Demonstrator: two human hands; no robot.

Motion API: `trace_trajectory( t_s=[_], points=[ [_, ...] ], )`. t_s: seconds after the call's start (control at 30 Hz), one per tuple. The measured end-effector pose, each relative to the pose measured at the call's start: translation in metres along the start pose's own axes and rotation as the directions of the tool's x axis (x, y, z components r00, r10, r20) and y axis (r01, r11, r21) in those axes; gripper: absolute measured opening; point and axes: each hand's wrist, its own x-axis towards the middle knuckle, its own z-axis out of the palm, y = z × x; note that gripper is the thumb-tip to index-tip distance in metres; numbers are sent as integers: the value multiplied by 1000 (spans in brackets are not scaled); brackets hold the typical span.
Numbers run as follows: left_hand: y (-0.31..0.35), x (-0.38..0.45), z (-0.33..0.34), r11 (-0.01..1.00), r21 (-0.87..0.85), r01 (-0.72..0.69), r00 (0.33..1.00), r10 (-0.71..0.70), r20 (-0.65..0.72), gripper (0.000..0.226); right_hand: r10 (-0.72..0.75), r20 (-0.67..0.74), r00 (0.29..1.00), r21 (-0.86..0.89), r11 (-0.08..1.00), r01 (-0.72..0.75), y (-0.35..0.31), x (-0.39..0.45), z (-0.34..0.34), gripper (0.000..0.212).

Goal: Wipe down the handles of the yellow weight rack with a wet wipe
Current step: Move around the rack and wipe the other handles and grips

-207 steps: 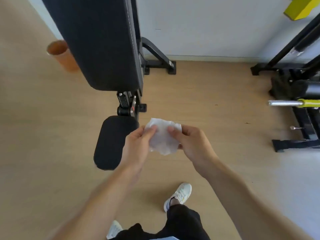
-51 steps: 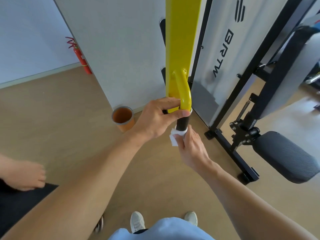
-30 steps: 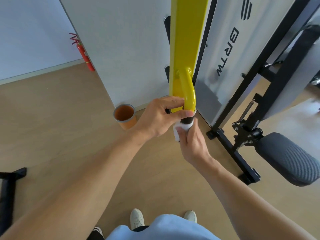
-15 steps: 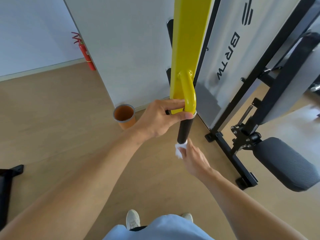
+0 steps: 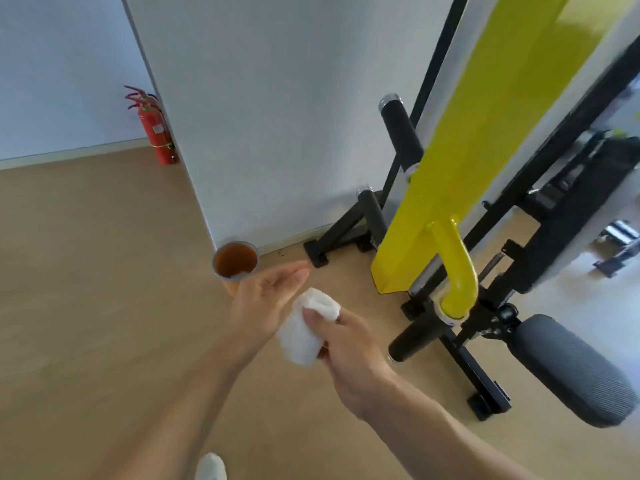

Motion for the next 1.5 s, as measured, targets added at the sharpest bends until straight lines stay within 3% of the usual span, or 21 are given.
trace_trajectory(
  t_s=[0.13,0.23,0.3,0.43,0.5,0.57,0.6,0.63,0.73,0.77,0.83,0.87,0.93,1.0,1.13,1.23,1.3,1.4,1.5],
  points=[
    [-18,43,-57,999,-39,7,997,-4,82,16,-120,-291,949,150,974,169,-29,30,63,11],
    [-10,78,-88,1000,-10,8,980,-6,199,18,-3,-536,844,420,866,269,-62,51,83,14],
    [1,102,-94,1000,22,-3,969,-2,249,27,26,-640,768,417,851,319,-82,68,86,20],
    [25,147,-74,995,65,-70,921,39,387,16,-134,-809,573,218,836,503,-108,100,76,26],
    [34,167,-57,983,129,-133,889,60,455,21,-282,-861,424,12,821,571,-112,119,64,23],
    [39,186,-40,971,174,-167,860,57,507,22,-494,-826,273,-319,808,496,-111,137,46,19],
    [41,195,-32,965,188,-183,842,56,537,23,-597,-768,232,-488,779,393,-110,146,36,22],
    [43,204,-24,959,198,-205,822,58,567,24,-676,-693,252,-625,737,259,-110,154,25,29],
    [53,228,-6,955,178,-237,786,80,613,24,-650,-516,558,-842,505,-190,-109,169,4,44],
    [57,235,1,955,167,-244,774,88,627,25,-594,-491,637,-864,426,-269,-110,169,2,46],
    [67,248,15,951,156,-267,741,98,664,27,-557,-449,699,-888,365,-279,-111,164,-2,47],
    [71,254,23,946,152,-287,720,109,685,28,-566,-472,676,-872,410,-266,-114,160,-1,43],
    [75,264,39,936,144,-320,671,117,732,29,-585,-597,549,-784,570,-246,-120,155,1,30],
    [77,273,52,929,131,-346,598,111,794,29,-589,-658,469,-743,608,-279,-121,157,1,12],
    [71,291,68,927,56,-371,417,112,902,27,-480,-695,536,-719,446,-533,-123,169,7,18],
    [63,299,73,939,-8,-345,331,130,935,24,-457,-778,432,-599,330,-730,-124,166,20,20],
    [59,306,76,938,-38,-344,278,140,950,23,-429,-809,402,-533,248,-809,-120,161,26,22],
    [56,313,78,956,-67,-286,222,134,966,23,-417,-821,389,-503,209,-839,-117,164,29,23],
    [55,315,76,964,-100,-246,198,151,968,24,-493,-741,456,-623,249,-742,-116,186,29,22]
  ],
)
